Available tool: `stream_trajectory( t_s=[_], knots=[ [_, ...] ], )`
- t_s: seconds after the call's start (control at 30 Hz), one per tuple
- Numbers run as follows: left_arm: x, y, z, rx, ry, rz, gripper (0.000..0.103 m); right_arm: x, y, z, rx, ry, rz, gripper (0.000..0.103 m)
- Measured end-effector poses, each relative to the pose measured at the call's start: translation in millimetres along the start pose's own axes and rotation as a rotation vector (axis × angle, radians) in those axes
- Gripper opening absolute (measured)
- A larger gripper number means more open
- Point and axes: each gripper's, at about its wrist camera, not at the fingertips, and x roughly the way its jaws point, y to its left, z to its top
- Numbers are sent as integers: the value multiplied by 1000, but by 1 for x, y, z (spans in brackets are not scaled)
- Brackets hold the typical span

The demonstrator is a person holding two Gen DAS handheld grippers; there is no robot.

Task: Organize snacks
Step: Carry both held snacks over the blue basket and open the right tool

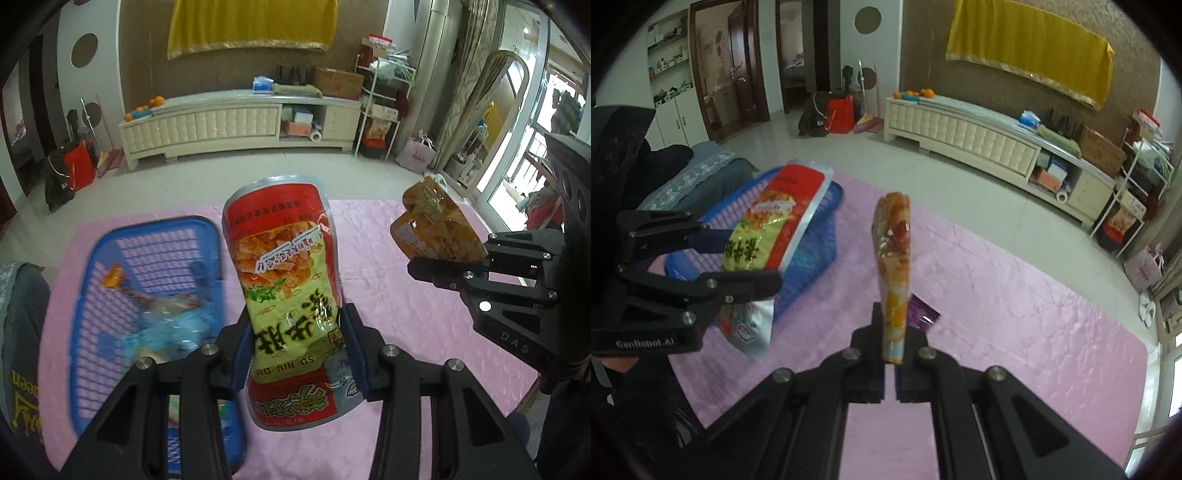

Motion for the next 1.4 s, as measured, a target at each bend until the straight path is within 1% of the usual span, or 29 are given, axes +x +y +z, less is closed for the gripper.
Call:
stream_trajectory(
  t_s=[0.1, 0.27, 0.37, 0.6, 0.77, 0.9, 0.93, 1.0, 1.07, 1.13, 1.2, 1.23, 1.27, 1.3, 1.33, 1.37, 1.4],
  knots=[
    [-17, 15, -2, -9, -19, 11, 42, -2, 17, 8, -11, -10, 13, 6],
    [-43, 46, -13, -23, -56, 33, 42, 0, 59, 23, -53, -19, 27, 6],
    [-53, 64, -17, -31, -55, 48, 42, 5, 78, 29, -40, -19, 46, 6],
    [-61, 102, -27, -48, -47, 64, 42, 33, 113, 34, -39, 50, 77, 6],
    [-53, 112, -29, -39, -30, 62, 42, 55, 129, 37, -13, 102, 105, 6],
    [-51, 121, -31, -50, -23, 52, 42, 72, 135, 40, -4, 154, 67, 6],
    [-50, 122, -31, -51, -23, 52, 42, 77, 136, 40, 2, 172, 37, 6],
    [-49, 120, -31, -49, -19, 53, 42, 83, 134, 39, 12, 191, 18, 6],
    [-48, 118, -31, -52, -14, 58, 42, 83, 134, 40, 26, 185, 1, 7],
    [-47, 120, -34, -59, -7, 59, 42, 81, 133, 41, 28, 186, -9, 19],
    [-46, 119, -35, -68, 1, 62, 42, 79, 134, 41, 31, 183, -13, 52],
    [-47, 118, -35, -71, 3, 64, 42, 78, 134, 41, 35, 178, -6, 58],
    [-48, 117, -36, -73, 4, 65, 42, 75, 133, 41, 39, 168, -5, 66],
    [-49, 117, -35, -74, 5, 67, 42, 75, 135, 41, 40, 169, -14, 71],
    [-48, 116, -33, -75, 7, 70, 42, 76, 133, 41, 43, 169, -30, 72],
    [-49, 114, -33, -73, 8, 73, 42, 75, 133, 40, 47, 168, -38, 75],
    [-50, 115, -33, -72, 8, 76, 42, 75, 132, 40, 52, 167, -40, 80]
  ],
)
